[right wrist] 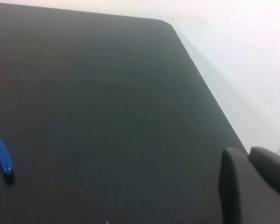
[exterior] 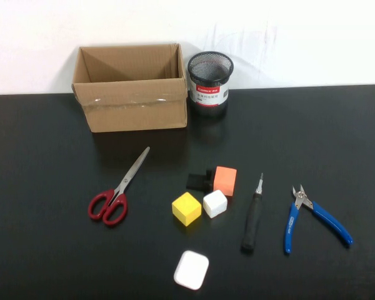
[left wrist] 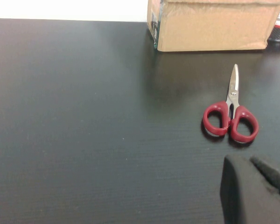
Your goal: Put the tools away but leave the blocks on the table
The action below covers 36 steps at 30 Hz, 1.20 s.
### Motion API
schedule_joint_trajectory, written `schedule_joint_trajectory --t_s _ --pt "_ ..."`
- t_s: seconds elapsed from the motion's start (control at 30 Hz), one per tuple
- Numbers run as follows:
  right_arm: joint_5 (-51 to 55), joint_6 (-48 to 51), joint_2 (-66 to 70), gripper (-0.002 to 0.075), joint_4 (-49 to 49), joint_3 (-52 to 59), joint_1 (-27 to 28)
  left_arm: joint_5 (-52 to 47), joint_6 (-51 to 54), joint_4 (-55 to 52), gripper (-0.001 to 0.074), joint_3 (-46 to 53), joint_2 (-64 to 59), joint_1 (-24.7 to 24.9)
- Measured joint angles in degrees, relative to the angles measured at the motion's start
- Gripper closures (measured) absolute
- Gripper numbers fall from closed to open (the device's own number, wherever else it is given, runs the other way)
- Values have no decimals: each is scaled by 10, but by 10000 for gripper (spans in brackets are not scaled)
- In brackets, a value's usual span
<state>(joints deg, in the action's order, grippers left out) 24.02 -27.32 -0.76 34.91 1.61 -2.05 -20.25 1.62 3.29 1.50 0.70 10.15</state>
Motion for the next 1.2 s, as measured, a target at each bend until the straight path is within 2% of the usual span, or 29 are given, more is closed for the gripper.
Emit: schedule_joint_trajectory --t_s 1.0,1.2 --pt "-4 0 0 733 0 0 0 0 0 0 739 0 0 0" --pt "-48 0 0 733 13 1 0 0 0 0 739 0 0 0"
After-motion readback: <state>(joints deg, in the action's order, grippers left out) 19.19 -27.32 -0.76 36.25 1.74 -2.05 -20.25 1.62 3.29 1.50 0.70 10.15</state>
